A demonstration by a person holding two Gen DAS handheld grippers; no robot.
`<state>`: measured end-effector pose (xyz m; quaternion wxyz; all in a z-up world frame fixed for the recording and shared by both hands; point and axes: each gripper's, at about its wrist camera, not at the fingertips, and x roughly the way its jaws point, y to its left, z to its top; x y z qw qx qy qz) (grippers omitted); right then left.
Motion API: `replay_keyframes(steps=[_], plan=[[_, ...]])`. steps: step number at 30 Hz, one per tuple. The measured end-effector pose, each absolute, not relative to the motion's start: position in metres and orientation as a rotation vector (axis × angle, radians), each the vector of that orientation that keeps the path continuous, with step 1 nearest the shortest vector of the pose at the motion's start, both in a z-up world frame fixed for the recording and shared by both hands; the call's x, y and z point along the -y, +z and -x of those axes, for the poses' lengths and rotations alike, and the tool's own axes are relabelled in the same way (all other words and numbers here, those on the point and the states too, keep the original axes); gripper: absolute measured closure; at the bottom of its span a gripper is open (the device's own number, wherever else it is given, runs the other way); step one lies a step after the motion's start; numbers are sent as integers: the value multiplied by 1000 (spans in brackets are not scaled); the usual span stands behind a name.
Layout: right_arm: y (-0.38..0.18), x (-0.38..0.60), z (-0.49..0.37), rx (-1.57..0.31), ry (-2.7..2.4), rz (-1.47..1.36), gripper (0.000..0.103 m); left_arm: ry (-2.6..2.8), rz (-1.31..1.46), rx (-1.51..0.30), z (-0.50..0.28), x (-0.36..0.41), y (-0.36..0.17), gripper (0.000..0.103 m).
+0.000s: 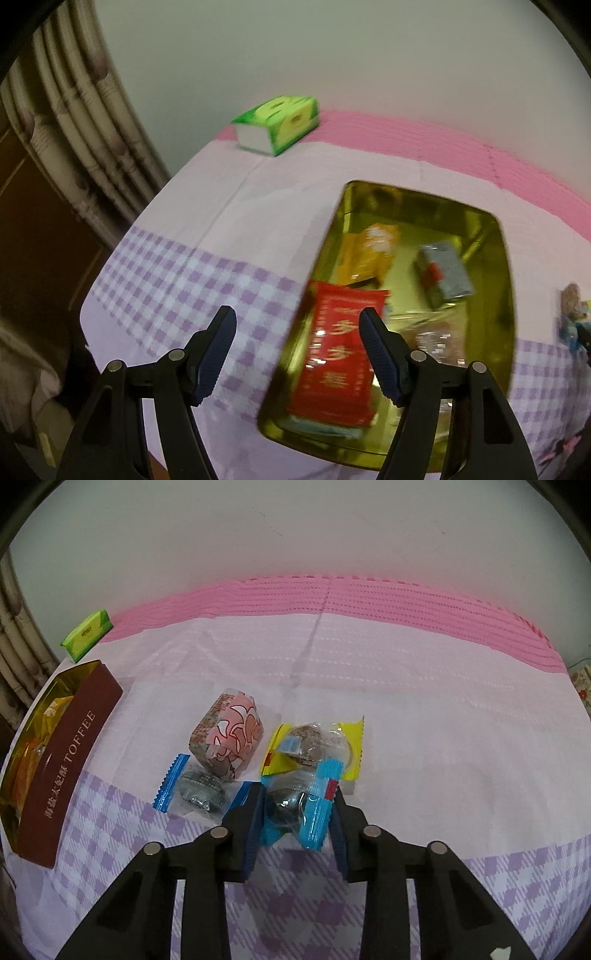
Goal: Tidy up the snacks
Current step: 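Grasp a blue-wrapped candy with the right gripper while the left grasps another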
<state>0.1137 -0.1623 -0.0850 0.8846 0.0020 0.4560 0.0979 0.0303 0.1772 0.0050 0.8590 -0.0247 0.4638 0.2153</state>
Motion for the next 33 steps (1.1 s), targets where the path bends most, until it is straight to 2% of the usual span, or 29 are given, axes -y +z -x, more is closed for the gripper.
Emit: replay_keyframes(steps=[10,18,33], plan=[[-86,184,-108,-911,160,-13,76,240,-6,-992,-48,-99,12,33],[-89,215,-107,-877,75,6,76,29,-40,-1036,-62,-23,-3,33],[-91,235,-110,-869,40,-26,76,-175,-42,-1084,-104,73,-46,32]])
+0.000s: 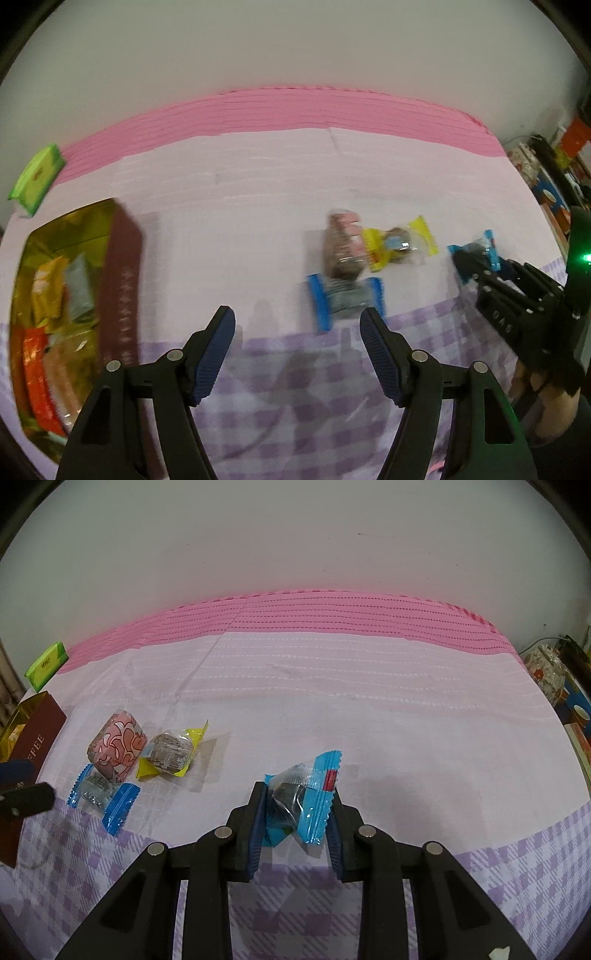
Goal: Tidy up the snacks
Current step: 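Grasp a blue-wrapped candy with the right gripper while the left grasps another, then carry the blue-wrapped candy over the gold tin with the left gripper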
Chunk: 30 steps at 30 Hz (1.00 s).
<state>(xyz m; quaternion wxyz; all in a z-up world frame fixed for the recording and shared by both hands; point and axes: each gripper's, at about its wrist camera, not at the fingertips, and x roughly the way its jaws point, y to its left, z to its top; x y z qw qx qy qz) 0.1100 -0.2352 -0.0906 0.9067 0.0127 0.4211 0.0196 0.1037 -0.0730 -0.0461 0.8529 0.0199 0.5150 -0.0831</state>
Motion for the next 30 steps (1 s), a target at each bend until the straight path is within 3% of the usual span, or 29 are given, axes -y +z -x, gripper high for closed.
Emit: replay_keyframes(steps=[15,24,30], plan=[[-91,237,-108,-868,53,-46,74,-176,-40,-1112,-127,103,-79,33],[-91,237,-108,-868,52,-45,74,-198,-18,-1074,-118,93,-77,62],[-91,237,-108,-868,50,-46,73,-208,27,-1065,-110,76,-74,67]])
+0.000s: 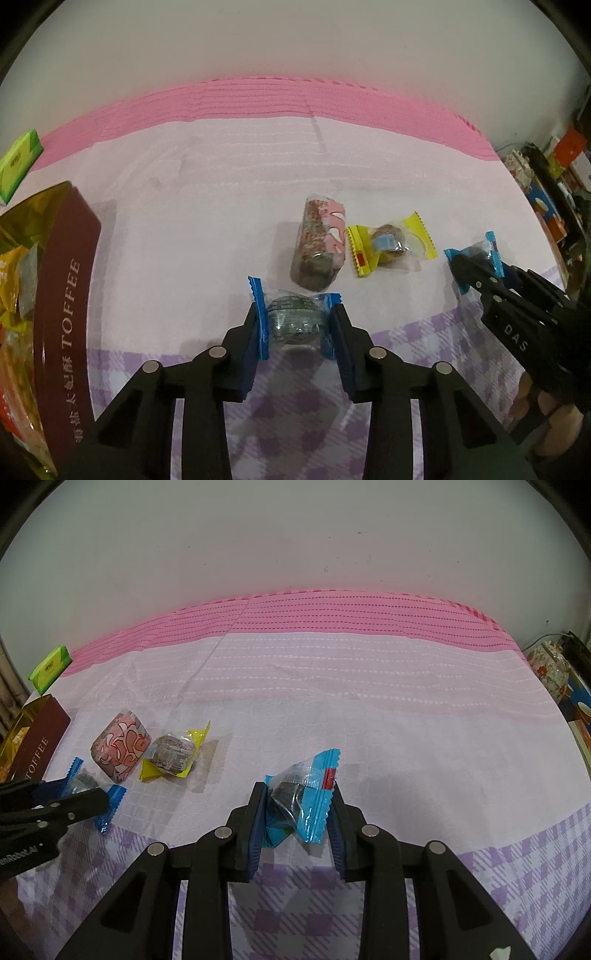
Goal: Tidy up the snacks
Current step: 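Carry the blue-wrapped candy over the gold tin with the left gripper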
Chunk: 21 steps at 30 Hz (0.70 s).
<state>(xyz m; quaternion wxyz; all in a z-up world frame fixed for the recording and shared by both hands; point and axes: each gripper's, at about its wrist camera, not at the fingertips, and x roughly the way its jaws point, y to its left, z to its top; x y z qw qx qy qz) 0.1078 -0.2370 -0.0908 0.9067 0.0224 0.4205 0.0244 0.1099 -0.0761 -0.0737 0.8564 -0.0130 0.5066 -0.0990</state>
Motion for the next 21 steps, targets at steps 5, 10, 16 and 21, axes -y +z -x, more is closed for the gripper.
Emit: replay_keyframes(steps=[5,10,16,21], plan=[[-91,237,-108,-868,50,-46,73,-209,33,-1057,-104,69,-68,69],[-91,237,-108,-868,49,-46,73,-205,12,-1039,-99,67,-59,69],[-91,237,-108,-869,48,-44,73,-211,2,-1014,-91,64,-47,69],[-92,237,-108,-869,47,-42,73,-183,13,-1012,-88,59,-44,69]])
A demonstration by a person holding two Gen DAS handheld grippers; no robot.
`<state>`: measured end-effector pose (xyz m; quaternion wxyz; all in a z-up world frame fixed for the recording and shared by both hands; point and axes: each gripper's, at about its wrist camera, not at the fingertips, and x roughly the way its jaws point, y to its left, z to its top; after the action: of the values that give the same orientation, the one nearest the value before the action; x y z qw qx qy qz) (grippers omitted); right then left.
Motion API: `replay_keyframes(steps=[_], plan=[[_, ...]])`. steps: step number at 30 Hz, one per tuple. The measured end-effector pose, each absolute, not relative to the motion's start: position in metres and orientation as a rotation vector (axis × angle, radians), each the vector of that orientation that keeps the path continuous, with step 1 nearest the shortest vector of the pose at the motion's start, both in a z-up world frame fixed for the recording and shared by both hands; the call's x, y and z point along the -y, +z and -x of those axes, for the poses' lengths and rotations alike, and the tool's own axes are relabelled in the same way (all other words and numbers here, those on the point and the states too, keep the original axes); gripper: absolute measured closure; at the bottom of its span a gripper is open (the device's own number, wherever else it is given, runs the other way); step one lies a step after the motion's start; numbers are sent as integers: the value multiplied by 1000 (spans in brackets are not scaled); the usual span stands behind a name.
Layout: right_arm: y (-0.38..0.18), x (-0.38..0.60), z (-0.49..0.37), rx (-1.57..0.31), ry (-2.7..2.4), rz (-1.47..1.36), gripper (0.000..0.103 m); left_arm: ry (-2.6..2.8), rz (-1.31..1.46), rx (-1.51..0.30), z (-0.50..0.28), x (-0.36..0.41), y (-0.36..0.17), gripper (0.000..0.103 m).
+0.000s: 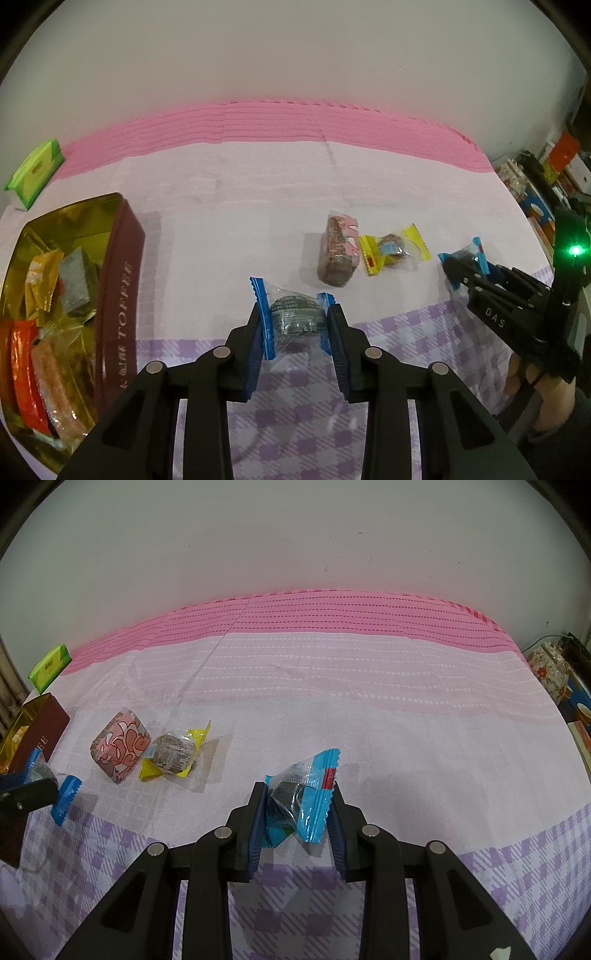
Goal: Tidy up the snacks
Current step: 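Carry the blue-wrapped candy over the gold tin with the left gripper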
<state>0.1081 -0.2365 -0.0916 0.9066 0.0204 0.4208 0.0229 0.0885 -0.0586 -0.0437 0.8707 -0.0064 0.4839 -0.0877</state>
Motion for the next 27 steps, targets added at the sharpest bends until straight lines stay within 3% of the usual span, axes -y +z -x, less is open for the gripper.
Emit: replay_keyframes(steps=[27], plan=[[-92,235,-108,-869,45,-38,73,-38,33,-932,-94,11,-8,69]])
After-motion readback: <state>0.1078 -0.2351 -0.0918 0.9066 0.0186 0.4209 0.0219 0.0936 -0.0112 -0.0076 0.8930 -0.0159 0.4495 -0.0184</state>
